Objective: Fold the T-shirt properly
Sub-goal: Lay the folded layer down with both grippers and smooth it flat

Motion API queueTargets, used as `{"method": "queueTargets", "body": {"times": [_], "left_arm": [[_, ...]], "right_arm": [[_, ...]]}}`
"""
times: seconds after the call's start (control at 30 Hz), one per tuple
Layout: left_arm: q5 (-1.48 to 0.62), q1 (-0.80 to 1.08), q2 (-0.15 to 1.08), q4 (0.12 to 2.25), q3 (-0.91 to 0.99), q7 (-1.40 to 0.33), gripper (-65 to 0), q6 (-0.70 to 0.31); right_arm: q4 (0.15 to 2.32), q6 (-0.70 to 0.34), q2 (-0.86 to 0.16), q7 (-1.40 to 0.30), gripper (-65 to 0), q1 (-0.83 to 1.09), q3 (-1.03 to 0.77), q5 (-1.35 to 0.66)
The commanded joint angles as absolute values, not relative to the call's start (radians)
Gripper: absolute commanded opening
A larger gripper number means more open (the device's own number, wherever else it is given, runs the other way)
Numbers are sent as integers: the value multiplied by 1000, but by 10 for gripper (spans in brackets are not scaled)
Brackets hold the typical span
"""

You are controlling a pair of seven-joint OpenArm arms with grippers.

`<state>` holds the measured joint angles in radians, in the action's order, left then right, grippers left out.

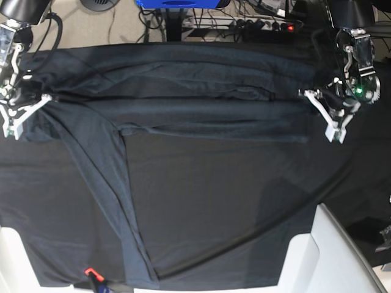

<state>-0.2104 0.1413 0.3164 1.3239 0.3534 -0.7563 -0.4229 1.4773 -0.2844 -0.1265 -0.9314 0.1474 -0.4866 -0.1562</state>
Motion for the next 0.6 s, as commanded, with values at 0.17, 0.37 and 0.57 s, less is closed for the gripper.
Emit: {"method": "queueTargets", "body": {"times": [0.17,0.37,0.57], "left_arm": [[-214,130,334,1346,358,-745,-650,-421],[-214,130,335,1351,358,-745,-650,-421],[-213,130,335,1363,369,-745,-507,-421]], "right_arm": [[1491,-283,-139,-918,-642,136,-493,-156],[1491,-282,-137,-920,-534,133,-495,-156],[1504,-153,-137,-917,-254,122,-495,-165]]}}
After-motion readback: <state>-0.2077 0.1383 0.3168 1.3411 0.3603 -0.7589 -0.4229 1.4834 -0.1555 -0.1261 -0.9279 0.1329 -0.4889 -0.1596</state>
